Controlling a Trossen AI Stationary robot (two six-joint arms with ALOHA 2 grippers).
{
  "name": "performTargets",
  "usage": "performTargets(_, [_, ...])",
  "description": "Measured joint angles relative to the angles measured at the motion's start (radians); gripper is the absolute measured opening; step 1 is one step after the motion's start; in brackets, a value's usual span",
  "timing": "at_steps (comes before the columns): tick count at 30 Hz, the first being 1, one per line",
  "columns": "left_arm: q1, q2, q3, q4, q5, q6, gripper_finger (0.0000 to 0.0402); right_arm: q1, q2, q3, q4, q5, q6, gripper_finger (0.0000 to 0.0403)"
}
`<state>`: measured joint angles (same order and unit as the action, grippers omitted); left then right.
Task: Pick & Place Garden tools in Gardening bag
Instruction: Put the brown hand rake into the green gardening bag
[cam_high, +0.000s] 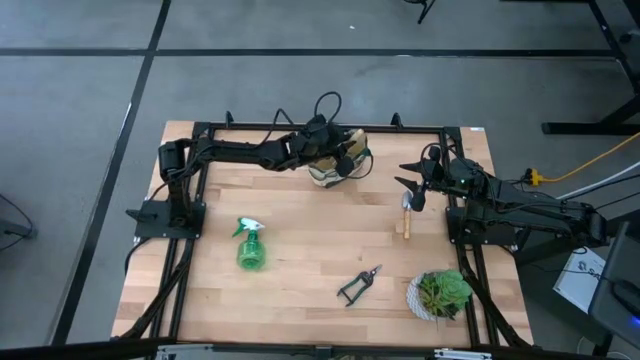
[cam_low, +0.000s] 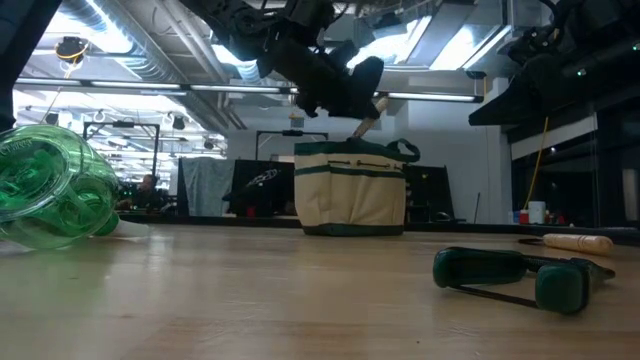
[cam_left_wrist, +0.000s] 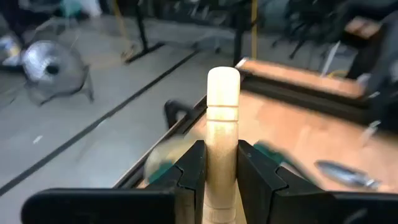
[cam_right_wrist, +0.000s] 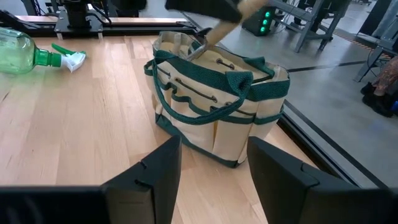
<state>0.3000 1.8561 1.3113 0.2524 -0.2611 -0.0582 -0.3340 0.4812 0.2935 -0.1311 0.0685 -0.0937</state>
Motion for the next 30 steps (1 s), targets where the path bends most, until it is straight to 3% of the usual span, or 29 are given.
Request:
performTargets(5, [-0.007,0.000,0.000,0.015,0.037,0.016,0.0063,0.000,0.000,0.000,0.000,0.000,0.000,0.0186])
performTargets(13, [-0.002,0.000,0.000,-0.078,-0.021,-0.050,0.0063,0.000,0.000,0.000,0.000,0.000,0.000,0.0186])
performTargets(30, [0.010,0.000,0.000,-0.149,-0.010,-0.121,0.0089,0.000,0.000,0.000,0.000,0.000,0.000,0.0186])
